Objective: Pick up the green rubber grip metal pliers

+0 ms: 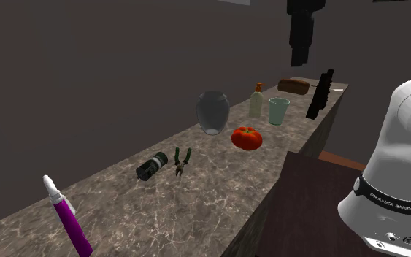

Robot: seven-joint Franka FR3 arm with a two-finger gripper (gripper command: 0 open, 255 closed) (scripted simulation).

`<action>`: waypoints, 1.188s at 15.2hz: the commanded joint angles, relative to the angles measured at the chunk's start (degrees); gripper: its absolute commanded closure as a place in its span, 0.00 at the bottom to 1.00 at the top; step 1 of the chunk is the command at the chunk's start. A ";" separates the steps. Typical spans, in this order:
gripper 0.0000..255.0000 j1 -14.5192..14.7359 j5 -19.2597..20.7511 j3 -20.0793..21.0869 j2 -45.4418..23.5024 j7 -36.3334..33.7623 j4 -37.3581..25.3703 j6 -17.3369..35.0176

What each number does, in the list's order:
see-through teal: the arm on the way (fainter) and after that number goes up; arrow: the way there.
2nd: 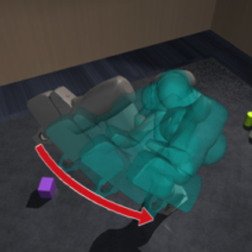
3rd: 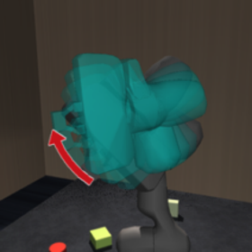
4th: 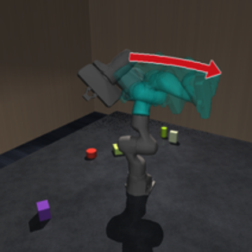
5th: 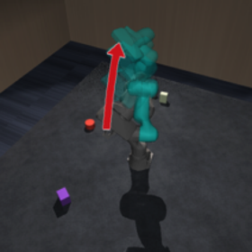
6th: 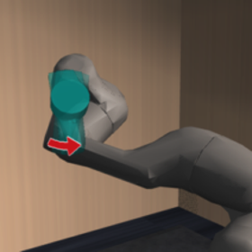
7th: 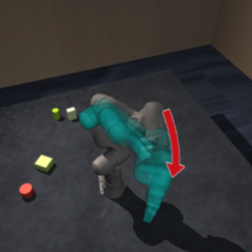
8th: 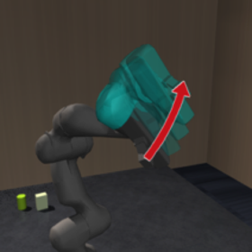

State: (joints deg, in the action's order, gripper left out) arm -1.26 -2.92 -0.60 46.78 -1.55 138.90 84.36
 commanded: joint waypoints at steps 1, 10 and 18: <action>0.00 0.00 0.00 0.00 0.00 0.00 0.00 0.00; 0.00 -1.10 -2.44 7.07 -10.63 -11.04 6.86 20.50; 0.00 -3.29 -0.82 12.68 -26.53 -21.96 6.37 38.10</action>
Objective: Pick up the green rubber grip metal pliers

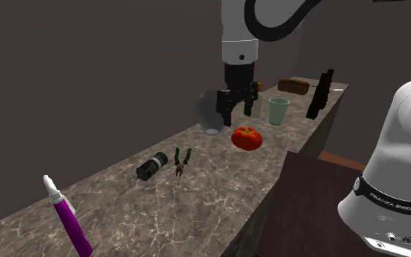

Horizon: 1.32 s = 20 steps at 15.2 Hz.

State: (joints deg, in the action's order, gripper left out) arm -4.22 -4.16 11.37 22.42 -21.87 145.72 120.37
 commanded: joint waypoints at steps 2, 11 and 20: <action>0.00 -1.14 1.82 1.91 -6.76 -4.84 -1.55 5.99; 0.00 -3.36 14.29 3.65 -28.50 -22.39 -10.98 18.74; 0.00 0.58 25.62 -2.52 -48.98 -37.46 -26.76 23.31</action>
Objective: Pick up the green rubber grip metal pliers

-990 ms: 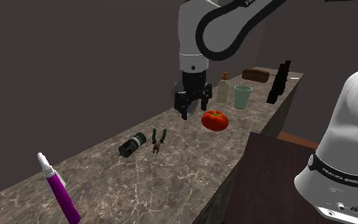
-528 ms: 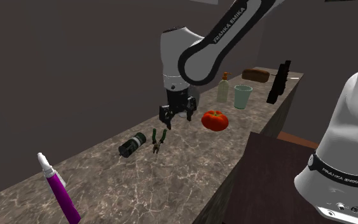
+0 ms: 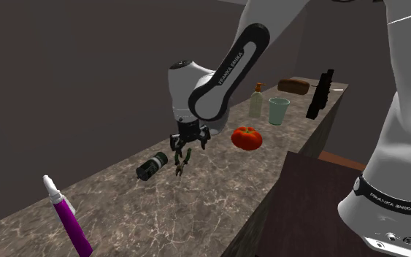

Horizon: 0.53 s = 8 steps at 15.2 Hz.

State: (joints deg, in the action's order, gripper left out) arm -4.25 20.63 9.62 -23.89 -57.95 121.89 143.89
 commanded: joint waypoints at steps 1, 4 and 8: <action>0.00 1.12 1.49 -1.55 -4.83 -2.54 -5.00 -0.06; 0.00 2.47 2.80 -3.75 -11.28 -5.49 -11.60 0.07; 0.00 3.58 3.33 -5.86 -18.38 -7.94 -19.57 -0.41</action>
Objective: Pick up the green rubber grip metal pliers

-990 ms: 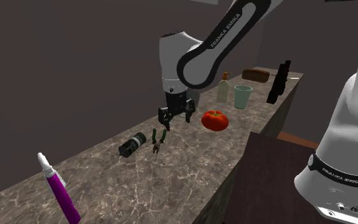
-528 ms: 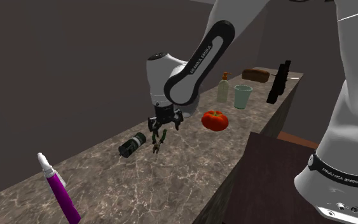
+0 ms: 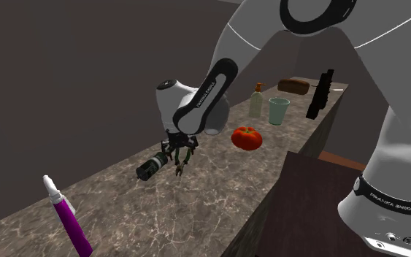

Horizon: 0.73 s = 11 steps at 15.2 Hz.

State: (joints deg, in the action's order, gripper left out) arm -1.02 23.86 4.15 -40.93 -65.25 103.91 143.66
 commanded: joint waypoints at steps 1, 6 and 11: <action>0.00 0.45 0.23 -0.52 -1.99 -0.82 -1.84 0.23; 0.00 0.90 0.86 -1.19 -5.31 -1.65 -3.21 2.17; 1.00 1.09 1.03 -1.39 -6.42 -1.95 -3.74 2.73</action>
State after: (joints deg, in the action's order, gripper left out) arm 0.05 24.88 2.77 -47.24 -67.17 100.21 146.34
